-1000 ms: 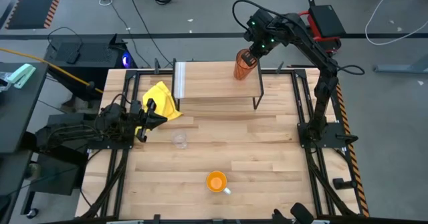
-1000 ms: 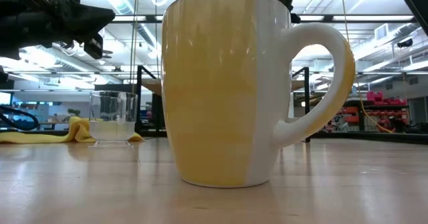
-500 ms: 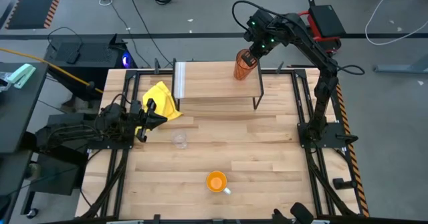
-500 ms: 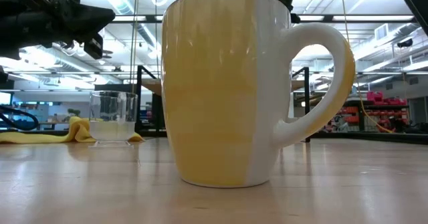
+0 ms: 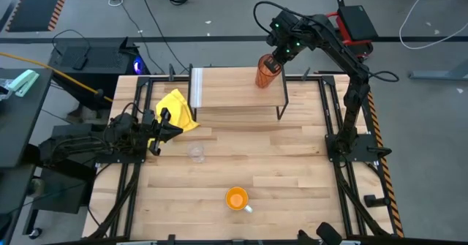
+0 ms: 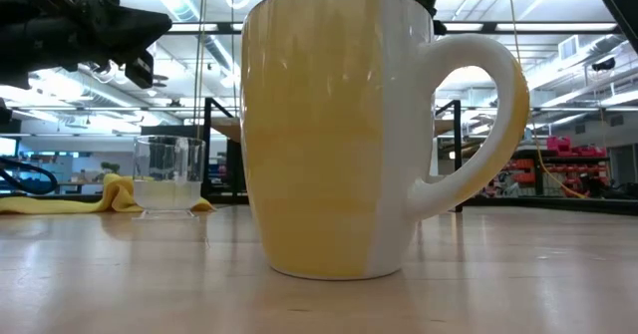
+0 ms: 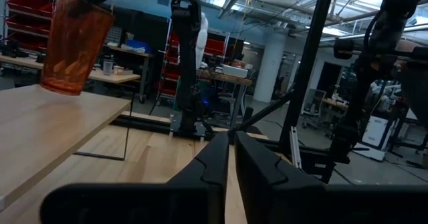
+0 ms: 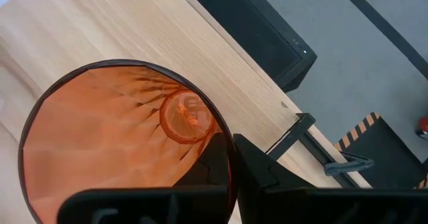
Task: Stack small to large cups/mugs on shelf
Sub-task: Put the brown glass on the shelf
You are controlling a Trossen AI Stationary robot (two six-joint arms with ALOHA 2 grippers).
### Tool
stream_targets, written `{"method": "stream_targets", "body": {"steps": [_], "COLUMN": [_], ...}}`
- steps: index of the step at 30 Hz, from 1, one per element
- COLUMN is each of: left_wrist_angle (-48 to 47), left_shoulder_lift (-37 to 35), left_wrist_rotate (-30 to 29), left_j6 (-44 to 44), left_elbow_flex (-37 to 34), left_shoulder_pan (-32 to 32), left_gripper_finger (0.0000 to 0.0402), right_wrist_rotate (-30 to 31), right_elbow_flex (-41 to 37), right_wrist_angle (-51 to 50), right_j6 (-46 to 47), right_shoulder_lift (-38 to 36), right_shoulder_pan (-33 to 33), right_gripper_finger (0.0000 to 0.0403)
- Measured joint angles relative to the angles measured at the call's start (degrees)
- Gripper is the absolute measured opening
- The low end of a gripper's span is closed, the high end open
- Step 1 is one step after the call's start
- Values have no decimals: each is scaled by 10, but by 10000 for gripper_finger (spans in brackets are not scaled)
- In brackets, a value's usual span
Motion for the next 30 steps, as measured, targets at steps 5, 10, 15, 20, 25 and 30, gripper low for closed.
{"method": "stream_targets", "body": {"steps": [5,10,15,20,25,30], "left_wrist_angle": [0,0,0,0,0,0], "left_shoulder_lift": [0,0,0,0,0,0], "left_wrist_rotate": [0,0,0,0,0,0], "left_j6": [0,-1,-2,-2,2,10], "left_elbow_flex": [0,0,0,0,0,0], "left_shoulder_pan": [0,0,0,0,0,0], "left_gripper_finger": [28,26,33,35,28,26], "right_wrist_rotate": [0,-1,-5,-8,3,8], "right_elbow_flex": [0,-10,-45,-48,-49,-50], "right_wrist_angle": [0,2,8,6,-5,-5], "right_j6": [0,-5,-15,-17,-20,-16], "right_shoulder_lift": [0,-1,-4,-4,-15,-19], "right_shoulder_pan": [0,0,-5,-14,-20,-23], "right_gripper_finger": [8,8,8,8,10,26]}}
